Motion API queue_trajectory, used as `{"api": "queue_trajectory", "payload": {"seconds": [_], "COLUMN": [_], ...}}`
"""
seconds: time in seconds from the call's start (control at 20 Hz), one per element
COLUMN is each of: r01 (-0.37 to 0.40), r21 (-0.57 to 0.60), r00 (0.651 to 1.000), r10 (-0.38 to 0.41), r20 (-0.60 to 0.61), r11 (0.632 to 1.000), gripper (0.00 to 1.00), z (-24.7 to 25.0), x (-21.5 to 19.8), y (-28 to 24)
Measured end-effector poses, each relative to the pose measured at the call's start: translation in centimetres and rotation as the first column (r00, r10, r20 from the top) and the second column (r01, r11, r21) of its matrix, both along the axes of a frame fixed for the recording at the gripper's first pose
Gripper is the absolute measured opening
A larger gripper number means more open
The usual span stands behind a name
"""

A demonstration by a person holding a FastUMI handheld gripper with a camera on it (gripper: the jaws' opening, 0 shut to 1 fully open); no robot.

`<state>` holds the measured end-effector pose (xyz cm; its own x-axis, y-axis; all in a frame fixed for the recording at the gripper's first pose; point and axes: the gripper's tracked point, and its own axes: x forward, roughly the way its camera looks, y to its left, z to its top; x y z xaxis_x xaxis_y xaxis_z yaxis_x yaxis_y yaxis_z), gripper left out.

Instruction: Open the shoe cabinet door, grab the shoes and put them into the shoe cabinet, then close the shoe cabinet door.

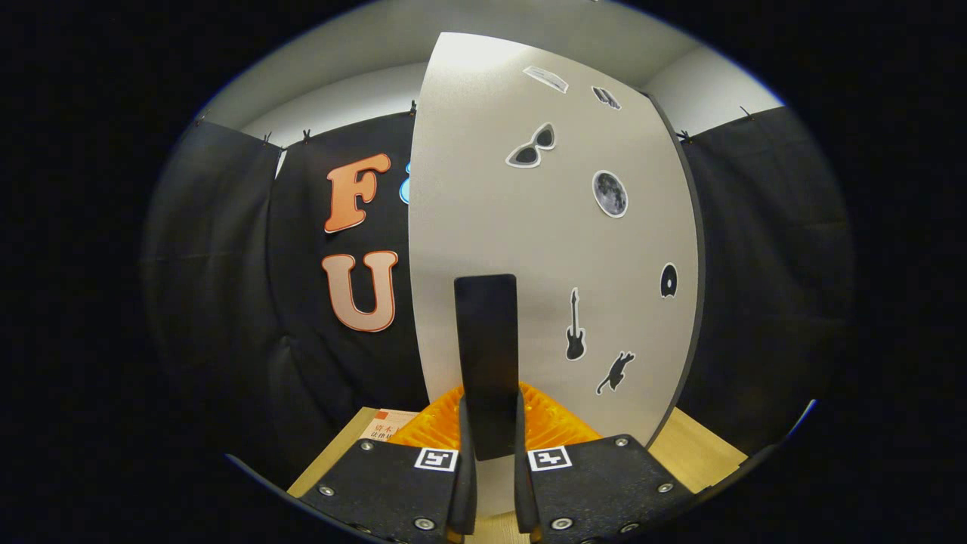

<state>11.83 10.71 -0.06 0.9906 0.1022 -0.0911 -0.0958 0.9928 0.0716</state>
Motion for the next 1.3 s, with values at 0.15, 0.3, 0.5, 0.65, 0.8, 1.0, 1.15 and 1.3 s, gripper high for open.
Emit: {"api": "queue_trajectory", "payload": {"seconds": [0.15,0.3,0.5,0.65,0.8,1.0,1.15,1.3], "r01": [0.009,0.016,0.024,0.030,0.051,0.079,0.105,0.140], "r21": [0.009,0.006,0.010,0.019,0.019,0.006,0.015,0.017], "r00": [1.000,1.000,1.000,1.000,0.999,0.997,0.994,0.990], "r10": [-0.009,-0.016,-0.024,-0.030,-0.051,-0.079,-0.105,-0.140], "r20": [0.003,0.002,-0.001,-0.005,-0.005,-0.007,-0.010,-0.005], "r11": [1.000,1.000,1.000,0.999,0.999,0.997,0.994,0.990], "gripper": [0.20,0.20,0.19,0.19,0.19,0.19,0.15,0.14], "z": [0.0,0.1,0.0,0.1,-0.1,-0.3,-0.3,-0.4], "x": [-1.3,-2.3,-3.1,-3.8,-4.5,-5.3,-5.8,-6.2], "y": [-1.0,-2.2,-3.0,-3.8,-4.9,-6.4,-7.6,-8.8]}}
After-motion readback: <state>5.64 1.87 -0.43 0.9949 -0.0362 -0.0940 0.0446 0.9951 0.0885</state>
